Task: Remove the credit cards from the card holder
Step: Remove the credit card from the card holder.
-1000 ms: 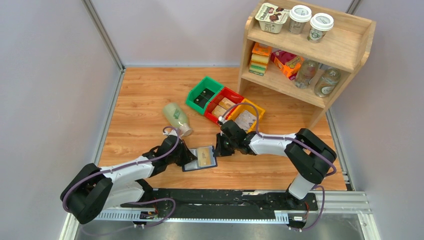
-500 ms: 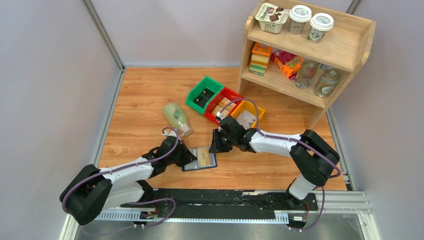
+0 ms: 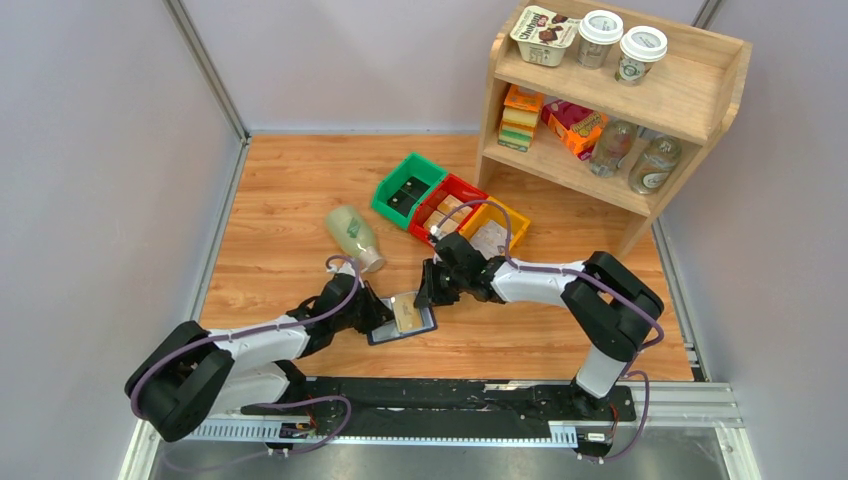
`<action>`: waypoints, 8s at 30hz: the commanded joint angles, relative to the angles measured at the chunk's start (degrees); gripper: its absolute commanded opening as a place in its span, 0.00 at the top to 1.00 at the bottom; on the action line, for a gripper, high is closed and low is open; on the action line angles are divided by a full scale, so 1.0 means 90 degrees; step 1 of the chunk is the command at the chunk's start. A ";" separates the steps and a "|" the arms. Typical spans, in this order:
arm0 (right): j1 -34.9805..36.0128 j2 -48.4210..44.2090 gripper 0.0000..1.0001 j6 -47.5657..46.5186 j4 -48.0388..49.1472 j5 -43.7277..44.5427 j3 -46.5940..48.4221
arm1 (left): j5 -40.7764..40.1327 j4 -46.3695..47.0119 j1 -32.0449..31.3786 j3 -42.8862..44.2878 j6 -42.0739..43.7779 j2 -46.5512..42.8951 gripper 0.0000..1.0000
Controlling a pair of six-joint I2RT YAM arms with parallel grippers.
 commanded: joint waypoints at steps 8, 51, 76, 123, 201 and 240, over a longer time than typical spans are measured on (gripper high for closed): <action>0.0099 0.0379 0.88 0.0058 0.0368 -0.0094 -0.0237 | -0.0108 0.0328 -0.0022 -0.0409 -0.0327 -0.0356 1.00; 0.0148 0.1023 0.92 -0.0021 0.0681 -0.0201 -0.0394 | -0.1114 -0.2287 -0.0022 -0.1239 -0.1860 -0.4176 0.57; 0.0167 0.1043 0.92 0.0018 0.0710 -0.0269 -0.0433 | -0.0577 0.0163 -0.0022 -0.0888 -0.1147 -0.2515 0.75; -0.0224 -0.0478 0.93 -0.0353 -0.0354 0.0697 -0.0706 | 0.0145 0.2493 -0.0022 -0.0263 -0.0542 -0.0311 1.00; -0.0507 -0.0100 1.00 -0.0509 0.0525 0.0063 -0.1732 | 0.0467 0.5151 0.0085 -0.0790 -0.0932 0.2337 0.79; -0.0526 0.0232 1.00 -0.0538 0.0632 -0.0025 -0.1732 | 0.1142 0.6695 0.0691 -0.1581 -0.0942 0.2748 0.81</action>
